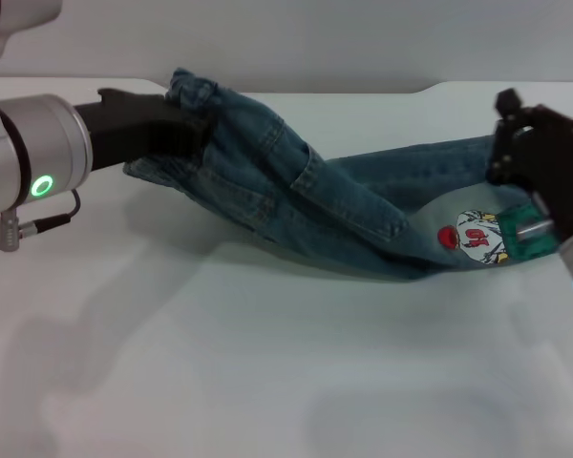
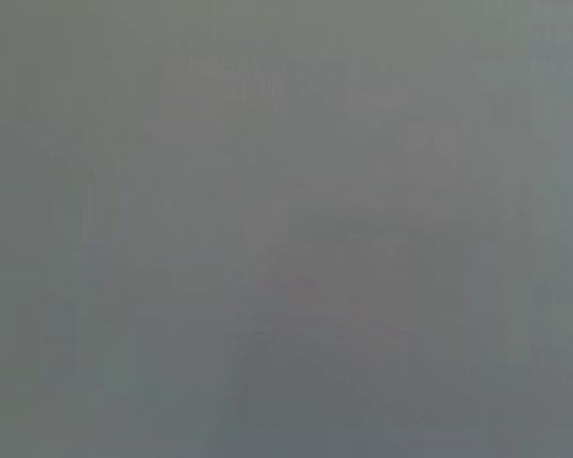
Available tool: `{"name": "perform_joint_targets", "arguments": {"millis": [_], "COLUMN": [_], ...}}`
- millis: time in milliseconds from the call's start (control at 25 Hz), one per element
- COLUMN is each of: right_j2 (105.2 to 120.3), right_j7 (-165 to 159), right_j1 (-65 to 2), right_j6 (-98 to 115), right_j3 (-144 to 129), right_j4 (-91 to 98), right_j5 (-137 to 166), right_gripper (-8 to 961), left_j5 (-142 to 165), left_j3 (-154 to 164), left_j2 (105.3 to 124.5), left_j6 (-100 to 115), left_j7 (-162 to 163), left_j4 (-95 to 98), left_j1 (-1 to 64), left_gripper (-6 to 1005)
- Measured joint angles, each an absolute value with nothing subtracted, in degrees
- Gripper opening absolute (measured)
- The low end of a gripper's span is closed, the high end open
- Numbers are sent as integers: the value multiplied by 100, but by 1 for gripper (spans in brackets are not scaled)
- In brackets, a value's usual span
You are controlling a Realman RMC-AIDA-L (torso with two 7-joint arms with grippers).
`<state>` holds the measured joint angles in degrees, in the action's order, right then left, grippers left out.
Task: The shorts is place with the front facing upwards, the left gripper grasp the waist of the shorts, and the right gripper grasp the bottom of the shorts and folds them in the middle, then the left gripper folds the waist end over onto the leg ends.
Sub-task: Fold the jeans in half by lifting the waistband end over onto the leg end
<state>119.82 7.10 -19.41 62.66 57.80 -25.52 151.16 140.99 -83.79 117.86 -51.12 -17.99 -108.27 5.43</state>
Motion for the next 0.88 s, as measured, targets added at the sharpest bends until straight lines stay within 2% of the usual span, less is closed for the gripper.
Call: {"name": "perform_joint_targets", "arguments": {"millis": [320,880], "right_j2": [11982,11979], "right_j7": [700,626], "right_j1": [-2183,-2787], "right_j6": [5441,4418], "right_j3": [5428,4640], "right_j4": [-2635,-2658], "right_j5": [14906,14179], "right_gripper": [-1,0], "left_j5": [14097,13828], "left_j3": [-8376,-8365], "left_j2": [11786,11786], "left_j6": [-5135,-5134], "left_j7": [-1810,-2000], "left_j4": [-11229,-11458], "left_j1": [542,547], "left_gripper": [145,131]}}
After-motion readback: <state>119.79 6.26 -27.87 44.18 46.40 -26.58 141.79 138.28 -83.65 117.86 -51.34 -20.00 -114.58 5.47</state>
